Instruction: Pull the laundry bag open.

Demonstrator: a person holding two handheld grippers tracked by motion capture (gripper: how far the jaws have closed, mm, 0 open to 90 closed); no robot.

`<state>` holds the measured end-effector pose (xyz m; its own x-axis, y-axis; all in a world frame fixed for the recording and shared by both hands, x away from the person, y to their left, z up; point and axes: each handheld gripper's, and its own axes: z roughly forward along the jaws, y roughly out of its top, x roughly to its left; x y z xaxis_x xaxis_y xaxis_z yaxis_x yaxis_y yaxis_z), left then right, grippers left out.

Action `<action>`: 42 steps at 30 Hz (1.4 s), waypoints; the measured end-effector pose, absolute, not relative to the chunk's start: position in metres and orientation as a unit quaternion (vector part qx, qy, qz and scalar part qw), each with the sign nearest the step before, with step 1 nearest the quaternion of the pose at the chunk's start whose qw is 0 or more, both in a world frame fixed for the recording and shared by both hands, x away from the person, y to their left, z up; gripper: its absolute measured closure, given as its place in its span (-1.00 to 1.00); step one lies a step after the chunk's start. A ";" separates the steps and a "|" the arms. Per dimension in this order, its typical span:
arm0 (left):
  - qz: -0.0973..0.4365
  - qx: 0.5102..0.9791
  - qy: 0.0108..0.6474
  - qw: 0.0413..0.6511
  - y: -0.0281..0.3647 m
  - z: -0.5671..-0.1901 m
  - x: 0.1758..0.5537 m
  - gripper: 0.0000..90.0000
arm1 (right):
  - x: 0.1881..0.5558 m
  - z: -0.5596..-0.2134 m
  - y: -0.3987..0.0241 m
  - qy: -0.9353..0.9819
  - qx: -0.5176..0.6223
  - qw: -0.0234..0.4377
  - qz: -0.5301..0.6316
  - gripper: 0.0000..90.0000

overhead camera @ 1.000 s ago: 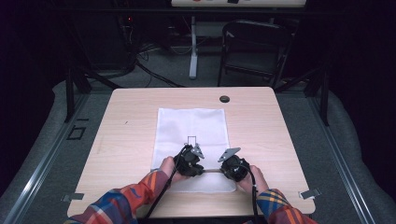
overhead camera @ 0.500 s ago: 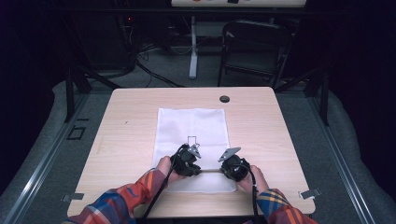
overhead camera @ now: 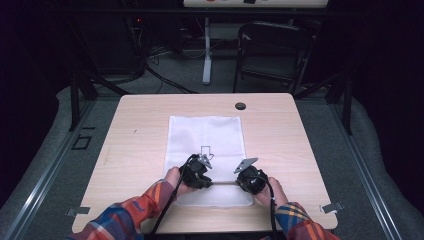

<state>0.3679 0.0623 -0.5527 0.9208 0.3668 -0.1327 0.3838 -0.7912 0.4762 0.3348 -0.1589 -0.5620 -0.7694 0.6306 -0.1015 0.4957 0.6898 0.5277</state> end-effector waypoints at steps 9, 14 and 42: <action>-0.021 0.945 0.210 0.250 0.073 -0.552 0.369 0.82 | 0.335 -0.562 -0.159 0.909 0.311 0.136 0.241 1.00; -0.023 0.944 0.214 0.250 0.077 -0.551 0.369 0.82 | 0.335 -0.562 -0.159 0.909 0.311 0.136 0.241 1.00; -0.021 0.937 0.256 0.237 0.117 -0.549 0.369 0.82 | 0.335 -0.561 -0.159 0.910 0.311 0.137 0.238 1.00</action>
<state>0.3691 0.1174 -0.5486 0.8680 0.4701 -0.1599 0.4897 -0.7569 0.4328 0.3352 -0.1592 -0.5614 -0.7693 0.6307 -0.1018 0.5005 0.6940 0.5175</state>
